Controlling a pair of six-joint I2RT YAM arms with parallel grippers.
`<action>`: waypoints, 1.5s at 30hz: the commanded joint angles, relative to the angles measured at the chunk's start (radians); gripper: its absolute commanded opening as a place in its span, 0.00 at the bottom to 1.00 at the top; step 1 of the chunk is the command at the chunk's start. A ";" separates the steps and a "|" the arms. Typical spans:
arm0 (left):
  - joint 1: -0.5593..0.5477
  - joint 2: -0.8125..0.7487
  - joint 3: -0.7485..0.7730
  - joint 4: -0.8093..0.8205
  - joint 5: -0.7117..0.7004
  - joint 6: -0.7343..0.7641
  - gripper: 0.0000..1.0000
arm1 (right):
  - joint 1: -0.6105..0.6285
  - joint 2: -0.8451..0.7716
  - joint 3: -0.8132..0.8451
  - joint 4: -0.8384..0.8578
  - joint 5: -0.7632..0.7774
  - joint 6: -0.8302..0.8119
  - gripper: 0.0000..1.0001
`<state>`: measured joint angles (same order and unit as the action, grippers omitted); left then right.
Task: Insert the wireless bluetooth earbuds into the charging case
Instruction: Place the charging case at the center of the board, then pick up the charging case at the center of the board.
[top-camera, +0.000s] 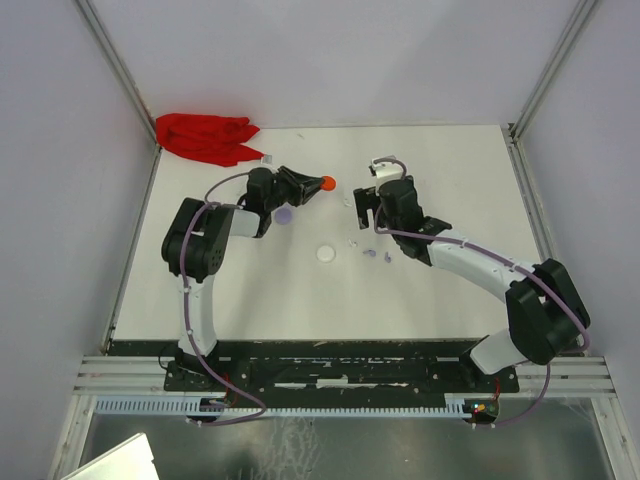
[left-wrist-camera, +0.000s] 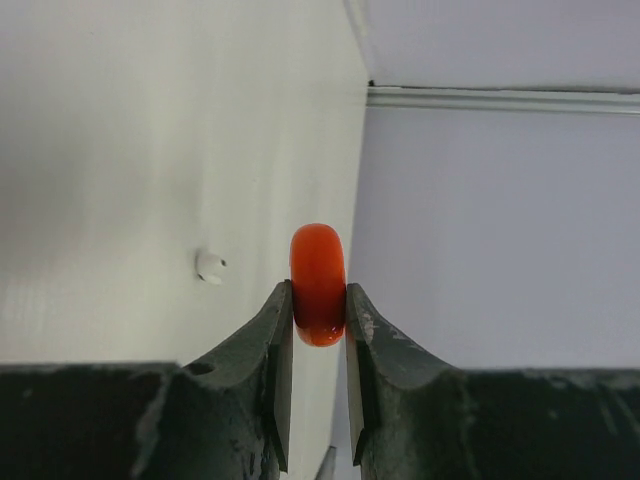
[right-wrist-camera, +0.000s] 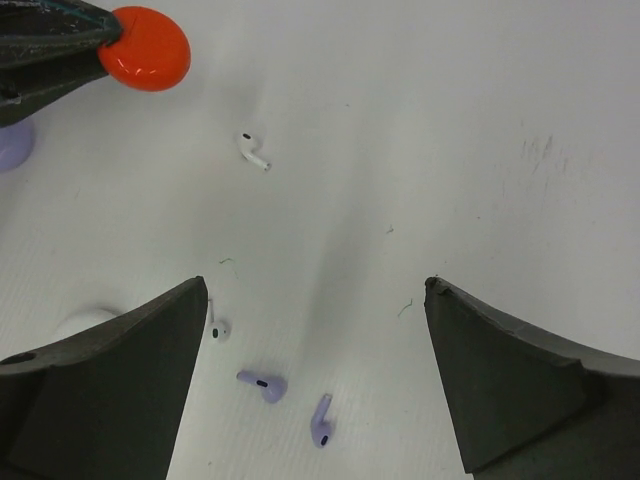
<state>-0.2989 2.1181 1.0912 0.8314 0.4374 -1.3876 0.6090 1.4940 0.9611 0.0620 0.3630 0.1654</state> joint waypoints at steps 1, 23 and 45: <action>0.000 0.008 0.087 -0.222 -0.063 0.262 0.03 | -0.014 -0.056 -0.006 -0.048 -0.026 0.021 0.98; 0.023 0.080 0.189 -0.387 -0.152 0.426 0.23 | -0.040 -0.041 -0.028 -0.073 -0.105 0.044 0.98; 0.131 -0.317 -0.054 -0.285 -0.118 0.421 0.78 | 0.076 0.327 0.293 -0.294 -0.357 0.032 0.92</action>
<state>-0.1696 1.9522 1.1034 0.4656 0.3145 -0.9974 0.6422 1.7699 1.1599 -0.1814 0.0475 0.2111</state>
